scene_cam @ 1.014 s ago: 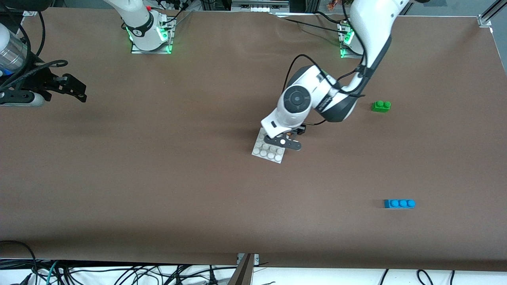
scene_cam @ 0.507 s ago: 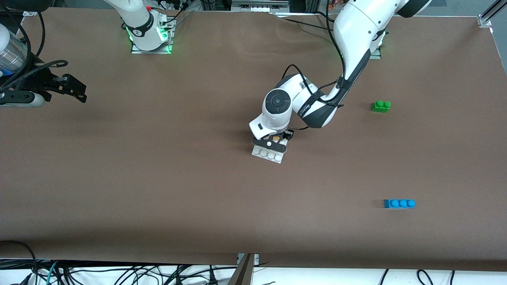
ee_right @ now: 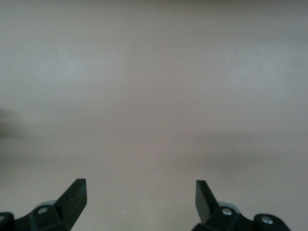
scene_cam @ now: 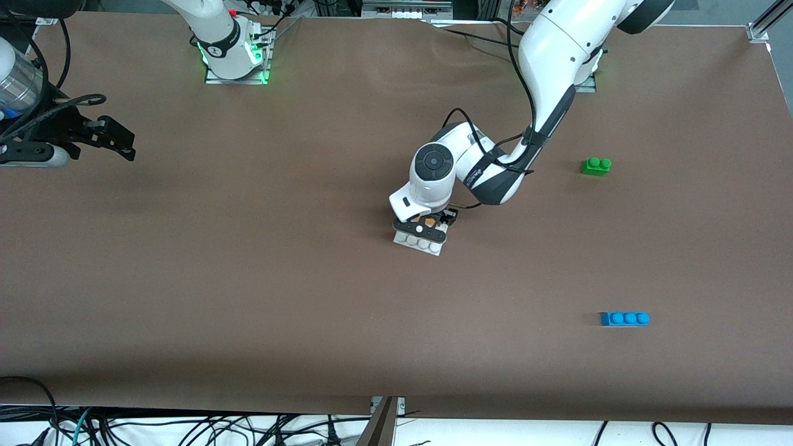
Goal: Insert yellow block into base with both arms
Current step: 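Press the yellow block down onto the plate studs with the left gripper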
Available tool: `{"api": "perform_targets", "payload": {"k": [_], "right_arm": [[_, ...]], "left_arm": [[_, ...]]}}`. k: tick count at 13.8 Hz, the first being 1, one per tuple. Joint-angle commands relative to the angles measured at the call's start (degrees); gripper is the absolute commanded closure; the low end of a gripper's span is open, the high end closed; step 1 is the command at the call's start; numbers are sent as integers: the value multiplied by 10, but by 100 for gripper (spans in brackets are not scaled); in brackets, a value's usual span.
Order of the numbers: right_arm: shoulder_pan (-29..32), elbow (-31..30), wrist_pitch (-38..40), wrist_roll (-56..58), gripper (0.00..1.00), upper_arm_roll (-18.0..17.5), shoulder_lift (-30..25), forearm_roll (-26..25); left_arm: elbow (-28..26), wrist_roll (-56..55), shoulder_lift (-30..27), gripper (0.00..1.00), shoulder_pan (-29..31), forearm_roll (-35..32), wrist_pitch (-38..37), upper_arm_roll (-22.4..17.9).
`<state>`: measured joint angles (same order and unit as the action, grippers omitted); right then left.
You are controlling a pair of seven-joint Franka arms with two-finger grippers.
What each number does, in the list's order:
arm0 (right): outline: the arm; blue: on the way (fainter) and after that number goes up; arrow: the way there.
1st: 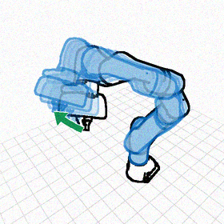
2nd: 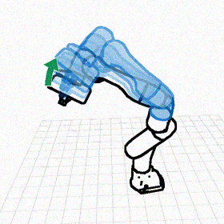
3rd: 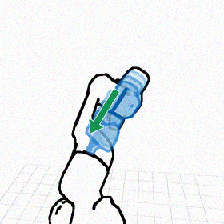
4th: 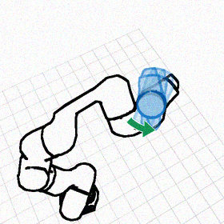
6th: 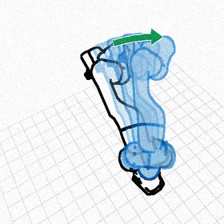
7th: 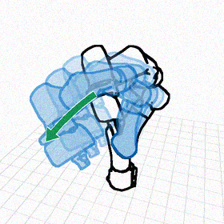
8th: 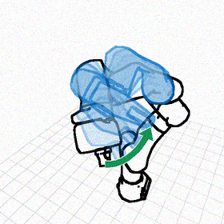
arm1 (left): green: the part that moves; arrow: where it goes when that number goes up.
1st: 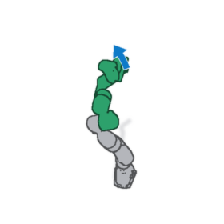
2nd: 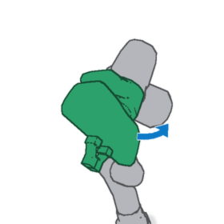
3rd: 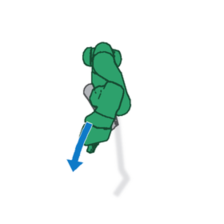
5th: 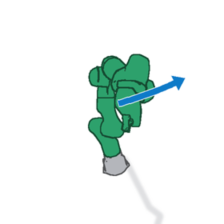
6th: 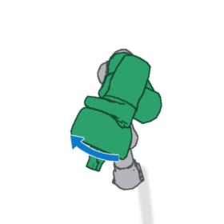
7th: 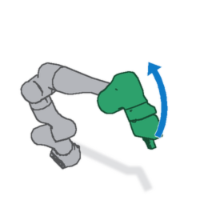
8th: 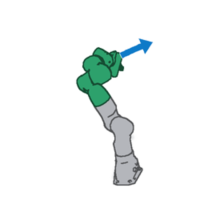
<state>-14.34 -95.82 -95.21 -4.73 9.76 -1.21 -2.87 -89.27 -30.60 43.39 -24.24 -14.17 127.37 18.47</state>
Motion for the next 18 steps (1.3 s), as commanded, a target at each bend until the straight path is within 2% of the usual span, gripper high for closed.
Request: {"api": "perform_targets", "payload": {"k": [1,18], "right_arm": [[5,11,3,9,0,-2,2,4],[5,11,2,9,0,-2,2,4]], "left_arm": [[18,-10,13,77,-8,-32,-1,-5],[17,-9,22,75,-15,-33,23,-4]]}}
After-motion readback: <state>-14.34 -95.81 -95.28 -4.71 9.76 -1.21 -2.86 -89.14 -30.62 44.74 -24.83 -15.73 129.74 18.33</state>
